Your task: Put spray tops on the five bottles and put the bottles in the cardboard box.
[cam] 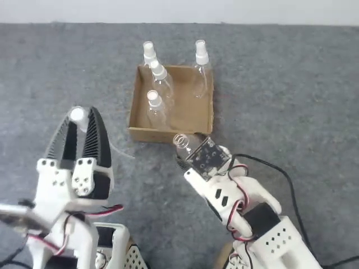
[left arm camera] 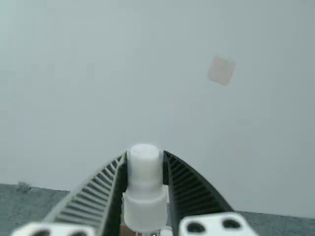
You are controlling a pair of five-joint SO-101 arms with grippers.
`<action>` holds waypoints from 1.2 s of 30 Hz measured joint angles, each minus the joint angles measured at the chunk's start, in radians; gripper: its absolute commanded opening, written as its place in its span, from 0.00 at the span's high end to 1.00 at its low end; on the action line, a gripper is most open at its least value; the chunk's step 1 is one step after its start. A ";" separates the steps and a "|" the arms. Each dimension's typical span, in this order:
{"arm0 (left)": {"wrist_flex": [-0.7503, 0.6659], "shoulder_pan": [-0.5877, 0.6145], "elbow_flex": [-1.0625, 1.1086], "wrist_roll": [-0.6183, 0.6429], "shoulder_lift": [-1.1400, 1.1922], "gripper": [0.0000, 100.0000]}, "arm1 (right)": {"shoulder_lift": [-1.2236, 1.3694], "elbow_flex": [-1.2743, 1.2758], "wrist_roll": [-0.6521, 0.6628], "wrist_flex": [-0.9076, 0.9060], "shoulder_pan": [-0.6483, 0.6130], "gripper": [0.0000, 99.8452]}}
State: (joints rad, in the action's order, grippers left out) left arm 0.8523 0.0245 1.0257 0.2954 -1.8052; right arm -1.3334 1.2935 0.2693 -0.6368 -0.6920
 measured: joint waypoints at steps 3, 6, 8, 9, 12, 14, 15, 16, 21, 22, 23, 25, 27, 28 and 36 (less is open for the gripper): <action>0.000 -0.003 0.018 0.035 0.000 0.99 | 0.000 0.029 0.000 0.032 -0.037 0.99; 0.000 -0.002 0.018 0.054 0.000 0.99 | 0.000 0.071 0.000 0.083 -0.066 0.99; 0.000 -0.002 0.018 0.058 0.000 0.99 | 0.000 0.098 0.000 0.124 -0.083 0.99; 0.000 -0.003 0.018 0.058 0.000 0.99 | 0.000 0.112 0.000 0.144 -0.091 0.99; 0.000 -0.002 0.018 0.080 0.000 0.99 | 0.000 0.137 0.000 0.187 -0.120 0.99; 0.000 0.000 0.017 0.089 0.000 0.99 | 0.000 0.143 0.000 0.196 -0.135 0.99; 0.000 0.000 0.017 0.094 0.000 0.99 | 0.000 0.143 0.000 0.196 -0.138 0.99; 0.000 0.000 0.017 0.094 0.000 0.99 | 0.000 0.143 0.000 0.196 -0.140 0.99; 0.000 -0.031 0.017 0.094 0.000 0.99 | 0.000 0.150 0.000 0.201 -0.178 0.99; 0.000 -0.044 0.017 0.094 0.000 0.99 | 0.000 0.158 0.000 0.204 -0.184 0.99; 0.000 -0.055 0.017 0.094 0.000 0.99 | 0.000 0.161 0.000 0.206 -0.189 0.99; 0.000 -0.074 0.017 0.094 0.000 0.99 | 0.000 0.161 0.014 0.206 -0.199 0.99; -0.020 -0.075 0.017 0.094 0.000 0.99 | 0.000 0.161 0.034 0.206 -0.207 0.99; -0.032 -0.077 0.017 0.094 0.000 0.99 | 0.000 0.164 0.040 0.206 -0.204 0.99; -0.051 -0.081 0.017 0.094 0.000 0.99 | 0.000 0.176 0.051 0.206 -0.204 0.99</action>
State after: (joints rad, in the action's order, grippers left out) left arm 0.8017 -0.0568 1.0426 0.3890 -1.8052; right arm -1.3334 1.4699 0.3199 -0.4312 -0.8961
